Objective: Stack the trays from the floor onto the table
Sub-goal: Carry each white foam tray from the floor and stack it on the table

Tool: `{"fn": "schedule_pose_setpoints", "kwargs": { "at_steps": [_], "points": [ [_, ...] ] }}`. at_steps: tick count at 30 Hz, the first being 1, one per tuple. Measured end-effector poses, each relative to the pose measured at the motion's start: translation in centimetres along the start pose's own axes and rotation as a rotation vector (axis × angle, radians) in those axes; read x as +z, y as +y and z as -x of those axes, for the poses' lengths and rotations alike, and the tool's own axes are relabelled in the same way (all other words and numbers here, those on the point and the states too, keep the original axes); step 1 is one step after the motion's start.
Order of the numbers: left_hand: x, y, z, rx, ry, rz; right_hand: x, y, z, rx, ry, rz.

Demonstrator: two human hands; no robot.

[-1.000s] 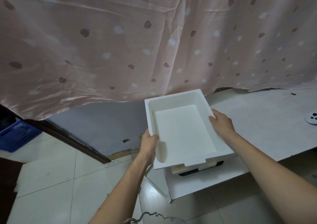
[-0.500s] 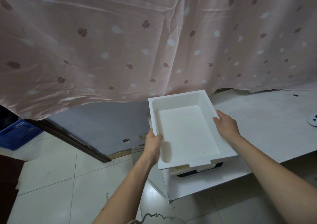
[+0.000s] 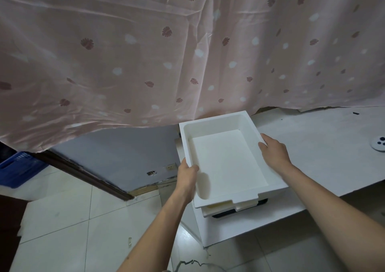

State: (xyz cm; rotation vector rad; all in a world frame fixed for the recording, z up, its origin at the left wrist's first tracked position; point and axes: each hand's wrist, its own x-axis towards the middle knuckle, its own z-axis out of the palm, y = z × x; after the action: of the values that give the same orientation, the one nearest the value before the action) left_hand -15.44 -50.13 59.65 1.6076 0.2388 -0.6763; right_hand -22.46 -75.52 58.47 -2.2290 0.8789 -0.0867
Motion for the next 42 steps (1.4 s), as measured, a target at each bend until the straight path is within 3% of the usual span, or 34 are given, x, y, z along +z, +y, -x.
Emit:
{"fn": "schedule_pose_setpoints", "kwargs": {
  "at_steps": [13, 20, 31, 42],
  "points": [
    [1.3, -1.0, -0.4, -0.001, 0.022, -0.017, -0.4, 0.4, -0.8, -0.017, 0.023, 0.021],
    [1.6, -2.4, -1.1, 0.126, 0.104, -0.157, 0.8, 1.0, -1.2, -0.032, 0.024, 0.032],
    [1.3, -6.3, -3.9, -0.042, 0.088, -0.172, 2.3, 2.7, -1.2, -0.036, 0.003, 0.093],
    [1.6, -7.4, -4.4, -0.057, 0.105, -0.138, 3.2, 3.0, -1.1, -0.030, 0.034, 0.138]
  ]
}}
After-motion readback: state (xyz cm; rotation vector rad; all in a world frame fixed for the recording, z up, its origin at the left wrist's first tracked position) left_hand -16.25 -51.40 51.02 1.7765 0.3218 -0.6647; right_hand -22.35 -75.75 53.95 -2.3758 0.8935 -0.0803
